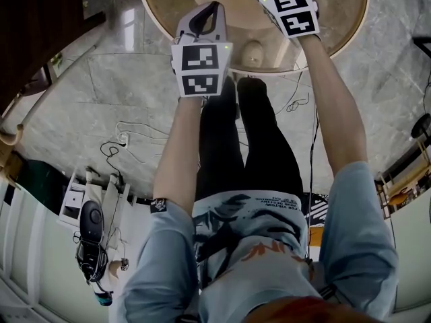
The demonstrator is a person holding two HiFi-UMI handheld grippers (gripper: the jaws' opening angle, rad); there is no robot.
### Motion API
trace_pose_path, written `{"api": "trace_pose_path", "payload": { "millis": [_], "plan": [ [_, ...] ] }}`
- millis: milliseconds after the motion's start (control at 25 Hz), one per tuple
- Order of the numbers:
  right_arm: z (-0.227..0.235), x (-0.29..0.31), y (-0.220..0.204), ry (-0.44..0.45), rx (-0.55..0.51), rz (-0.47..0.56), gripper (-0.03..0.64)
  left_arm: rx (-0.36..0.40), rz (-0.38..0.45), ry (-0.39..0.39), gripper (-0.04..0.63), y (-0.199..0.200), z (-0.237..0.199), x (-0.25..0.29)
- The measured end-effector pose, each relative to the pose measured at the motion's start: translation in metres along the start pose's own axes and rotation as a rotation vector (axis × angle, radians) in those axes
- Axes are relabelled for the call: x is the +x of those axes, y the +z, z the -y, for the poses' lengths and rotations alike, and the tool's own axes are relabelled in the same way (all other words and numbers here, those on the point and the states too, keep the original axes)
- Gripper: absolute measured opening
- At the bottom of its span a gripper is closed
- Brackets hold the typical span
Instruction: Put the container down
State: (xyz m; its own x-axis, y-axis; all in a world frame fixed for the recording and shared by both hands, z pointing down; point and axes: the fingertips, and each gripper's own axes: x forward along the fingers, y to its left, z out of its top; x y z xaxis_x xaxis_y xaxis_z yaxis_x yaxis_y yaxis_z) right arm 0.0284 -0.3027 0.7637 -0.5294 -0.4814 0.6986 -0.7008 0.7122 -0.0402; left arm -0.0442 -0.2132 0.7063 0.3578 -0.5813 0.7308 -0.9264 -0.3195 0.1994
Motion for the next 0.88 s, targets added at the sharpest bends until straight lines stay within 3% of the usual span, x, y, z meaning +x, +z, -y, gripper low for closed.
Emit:
{"api": "trace_pose_path", "payload": {
  "millis": [280, 480, 640, 760, 880],
  "plan": [
    [-0.012, -0.064, -0.008, -0.034, 0.263, 0.076, 0.34, -0.044, 0.025, 0.029, 0.031, -0.007, 0.006, -0.033],
    [-0.028, -0.131, -0.001, -0.074, 0.406, 0.139, 0.136, -0.085, 0.074, 0.033, 0.031, 0.007, 0.029, -0.07],
    [-0.039, -0.184, 0.019, -0.114, 0.469, 0.176, 0.011, -0.123, 0.117, 0.018, 0.03, 0.028, 0.056, -0.107],
    [-0.036, -0.223, 0.05, -0.126, 0.51, 0.249, 0.011, -0.202, 0.184, 0.01, 0.031, 0.057, 0.07, -0.14],
    [-0.035, -0.268, 0.083, -0.127, 0.512, 0.306, 0.011, -0.213, 0.236, -0.003, 0.028, 0.086, 0.089, -0.174]
  ]
}}
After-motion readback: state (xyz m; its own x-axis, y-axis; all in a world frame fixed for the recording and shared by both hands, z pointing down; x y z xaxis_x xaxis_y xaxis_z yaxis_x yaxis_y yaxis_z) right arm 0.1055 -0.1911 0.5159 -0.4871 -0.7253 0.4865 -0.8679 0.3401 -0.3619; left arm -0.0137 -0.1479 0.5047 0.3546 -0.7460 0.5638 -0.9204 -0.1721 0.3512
